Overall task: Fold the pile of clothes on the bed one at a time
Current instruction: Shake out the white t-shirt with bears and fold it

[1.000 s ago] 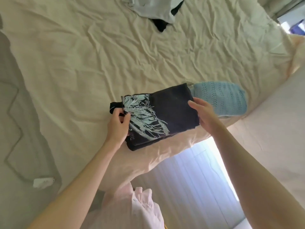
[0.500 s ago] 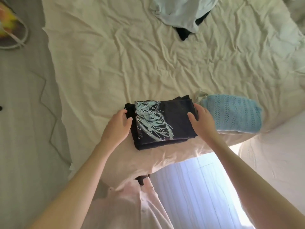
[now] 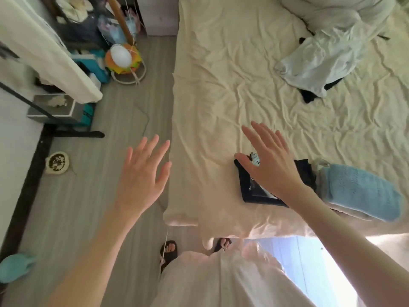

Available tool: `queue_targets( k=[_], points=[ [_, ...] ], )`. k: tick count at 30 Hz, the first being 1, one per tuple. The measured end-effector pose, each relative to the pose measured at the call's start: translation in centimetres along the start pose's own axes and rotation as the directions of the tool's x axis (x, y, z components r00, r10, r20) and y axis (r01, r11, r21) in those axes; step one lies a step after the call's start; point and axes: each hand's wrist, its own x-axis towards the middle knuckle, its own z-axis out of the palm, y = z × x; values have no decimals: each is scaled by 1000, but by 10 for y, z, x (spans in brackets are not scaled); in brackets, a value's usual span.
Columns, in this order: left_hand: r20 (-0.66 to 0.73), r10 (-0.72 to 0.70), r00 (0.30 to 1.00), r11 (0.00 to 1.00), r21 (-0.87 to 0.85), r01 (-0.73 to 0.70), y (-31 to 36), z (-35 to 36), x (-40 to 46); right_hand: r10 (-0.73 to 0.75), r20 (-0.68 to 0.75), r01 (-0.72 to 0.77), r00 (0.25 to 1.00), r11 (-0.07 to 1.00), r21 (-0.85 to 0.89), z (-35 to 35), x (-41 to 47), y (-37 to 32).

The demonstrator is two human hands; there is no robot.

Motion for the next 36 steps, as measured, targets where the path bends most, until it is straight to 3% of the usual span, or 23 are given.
queue_targets(
  k=[7,18,29,36],
  points=[
    [6,-120,993,992,-35,120,-104,-53,-48,-53,22,52,998,998,40,39,19,-119],
    [50,-44,998,999,-27,45,-306,-146,-41,61,26,-65,998,987,150,121,73,-308],
    [106,64,992,997,-38,-61,-355,-154,21,100,5,-100,995,992,74,134,128,-343],
    [143,45,989,998,-42,-40,-375,-151,93,58,16,-59,998,996,71,134,214,-338]
  ],
)
